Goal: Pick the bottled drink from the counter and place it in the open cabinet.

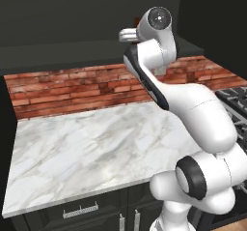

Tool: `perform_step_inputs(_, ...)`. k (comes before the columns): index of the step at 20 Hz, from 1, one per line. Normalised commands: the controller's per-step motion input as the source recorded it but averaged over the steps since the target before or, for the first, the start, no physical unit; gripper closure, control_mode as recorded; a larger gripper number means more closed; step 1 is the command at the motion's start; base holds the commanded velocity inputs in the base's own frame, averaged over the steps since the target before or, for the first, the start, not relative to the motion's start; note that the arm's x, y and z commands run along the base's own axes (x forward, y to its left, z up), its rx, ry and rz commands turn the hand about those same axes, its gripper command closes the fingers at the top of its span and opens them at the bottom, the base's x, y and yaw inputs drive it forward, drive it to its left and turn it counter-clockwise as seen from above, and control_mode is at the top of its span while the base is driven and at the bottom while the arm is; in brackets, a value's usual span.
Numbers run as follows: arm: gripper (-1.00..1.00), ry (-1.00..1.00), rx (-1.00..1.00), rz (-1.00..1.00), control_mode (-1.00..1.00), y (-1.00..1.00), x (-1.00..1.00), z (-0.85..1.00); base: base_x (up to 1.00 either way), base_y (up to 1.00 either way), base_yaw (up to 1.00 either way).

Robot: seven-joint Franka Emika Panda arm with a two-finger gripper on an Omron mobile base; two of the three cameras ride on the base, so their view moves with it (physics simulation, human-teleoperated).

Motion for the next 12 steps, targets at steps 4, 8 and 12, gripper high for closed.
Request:
perform_step_inputs(4,-1.00,0.03,0.01,0.00,-1.00,-0.03,-0.83,0.05,0.00,0.00,0.00)
perform_step_inputs(8,-1.00,0.06,0.01,0.00,-1.00,-0.08,-0.94,0.00,0.00,0.00,0.00)
perform_step_inputs(12,-1.00,0.07,0.02,0.00,-1.00,-0.10,-0.98,0.00,0.00,0.00,0.00)
